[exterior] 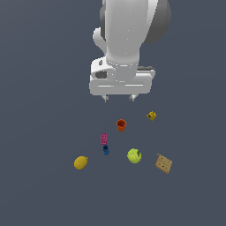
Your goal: Pick up a designated object from a clutter of objects.
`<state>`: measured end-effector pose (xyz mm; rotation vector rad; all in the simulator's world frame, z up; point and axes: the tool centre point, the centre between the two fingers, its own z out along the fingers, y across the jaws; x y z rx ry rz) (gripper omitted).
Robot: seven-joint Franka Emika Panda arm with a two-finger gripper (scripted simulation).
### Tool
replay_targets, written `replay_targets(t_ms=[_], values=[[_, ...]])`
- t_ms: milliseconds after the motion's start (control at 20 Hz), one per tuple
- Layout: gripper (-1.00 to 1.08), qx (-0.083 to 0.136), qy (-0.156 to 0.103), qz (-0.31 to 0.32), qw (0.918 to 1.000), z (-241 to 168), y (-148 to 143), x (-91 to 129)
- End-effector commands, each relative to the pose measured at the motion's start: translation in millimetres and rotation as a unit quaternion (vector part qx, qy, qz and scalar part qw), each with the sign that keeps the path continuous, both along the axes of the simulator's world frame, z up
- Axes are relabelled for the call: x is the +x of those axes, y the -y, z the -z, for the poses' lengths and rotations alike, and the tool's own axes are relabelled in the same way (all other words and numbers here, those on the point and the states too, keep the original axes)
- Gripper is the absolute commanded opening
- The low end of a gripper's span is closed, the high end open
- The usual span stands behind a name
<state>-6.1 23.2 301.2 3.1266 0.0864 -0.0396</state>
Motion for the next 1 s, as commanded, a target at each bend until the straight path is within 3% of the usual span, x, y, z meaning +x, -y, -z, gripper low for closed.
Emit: replay_targets(t_ms=[0, 950], values=[[1.00, 0.000, 0.000, 0.000, 1.0000, 0.0, 0.0, 0.0], [1.00, 0.007, -0.007, 0.018, 0.9998, 15.1, 2.9, 1.1]])
